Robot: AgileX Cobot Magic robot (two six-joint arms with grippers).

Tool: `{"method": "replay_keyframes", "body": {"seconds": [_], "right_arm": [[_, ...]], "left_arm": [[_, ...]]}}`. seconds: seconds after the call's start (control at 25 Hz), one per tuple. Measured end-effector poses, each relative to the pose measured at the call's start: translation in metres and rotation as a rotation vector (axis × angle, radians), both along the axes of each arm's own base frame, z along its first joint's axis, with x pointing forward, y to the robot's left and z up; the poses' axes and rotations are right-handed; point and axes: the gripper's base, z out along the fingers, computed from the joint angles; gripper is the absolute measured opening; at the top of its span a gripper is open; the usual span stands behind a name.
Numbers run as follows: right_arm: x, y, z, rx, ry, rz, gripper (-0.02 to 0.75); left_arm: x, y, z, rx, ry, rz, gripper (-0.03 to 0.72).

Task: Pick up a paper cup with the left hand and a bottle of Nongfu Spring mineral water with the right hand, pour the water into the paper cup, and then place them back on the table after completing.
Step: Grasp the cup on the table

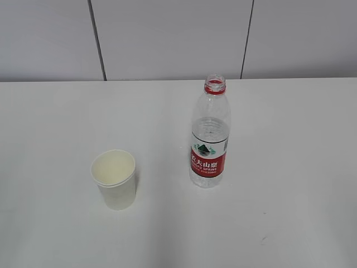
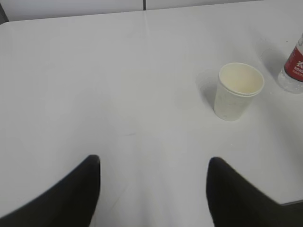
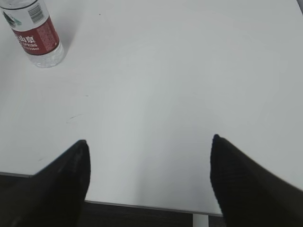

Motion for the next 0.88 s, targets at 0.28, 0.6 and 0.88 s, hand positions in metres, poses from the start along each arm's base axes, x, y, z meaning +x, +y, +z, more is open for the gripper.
{"method": "replay_keyframes", "body": {"seconds": [0.28, 0.6, 0.88], "right_arm": [[0.0, 0.0, 0.0, 0.0, 0.0, 0.0, 0.587], [0.0, 0.0, 0.0, 0.0, 0.0, 0.0, 0.587], [0.0, 0.0002, 0.0, 0.002, 0.0, 0.001, 0.587]], "left_arm": [[0.0, 0.0, 0.0, 0.0, 0.0, 0.0, 0.442], [0.0, 0.0, 0.0, 0.0, 0.0, 0.0, 0.442], [0.0, 0.0, 0.0, 0.0, 0.0, 0.0, 0.442]]}}
